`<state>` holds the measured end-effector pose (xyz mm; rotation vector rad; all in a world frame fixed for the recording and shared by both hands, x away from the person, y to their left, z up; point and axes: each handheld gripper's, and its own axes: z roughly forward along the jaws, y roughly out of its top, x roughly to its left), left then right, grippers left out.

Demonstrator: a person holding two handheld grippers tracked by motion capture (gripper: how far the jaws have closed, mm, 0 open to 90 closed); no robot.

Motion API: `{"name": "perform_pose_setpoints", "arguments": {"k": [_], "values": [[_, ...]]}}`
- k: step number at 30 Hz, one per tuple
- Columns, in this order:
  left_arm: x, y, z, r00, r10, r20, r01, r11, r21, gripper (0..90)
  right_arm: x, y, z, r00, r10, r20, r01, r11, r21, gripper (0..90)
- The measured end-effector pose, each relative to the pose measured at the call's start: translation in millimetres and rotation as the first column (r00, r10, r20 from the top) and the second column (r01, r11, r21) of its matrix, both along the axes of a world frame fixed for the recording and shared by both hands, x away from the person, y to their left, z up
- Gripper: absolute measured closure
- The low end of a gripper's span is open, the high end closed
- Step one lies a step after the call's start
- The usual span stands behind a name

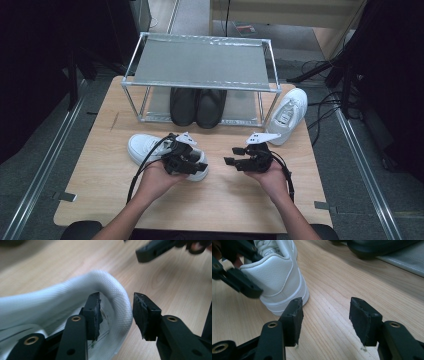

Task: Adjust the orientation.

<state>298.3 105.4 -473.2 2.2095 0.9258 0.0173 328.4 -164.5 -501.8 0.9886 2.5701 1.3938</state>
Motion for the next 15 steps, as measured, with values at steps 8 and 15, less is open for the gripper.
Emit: {"name": "perform_pose_setpoints", "arguments": {"k": [8,15], "values": [[-1.2,19.2,12.0,0.9993,0.027,0.024,-0.026,0.9995,-0.017,46.7,0.3,4.5,0.0,0.9999,0.016,0.001,-0.016,1.0,-0.004,46.1],[-8.7,37.5,26.7,0.9965,0.058,0.06,-0.055,0.9972,-0.05,44.7,2.9,10.3,0.0,0.9994,0.034,0.003,-0.034,0.999,-0.01,46.3]]}}
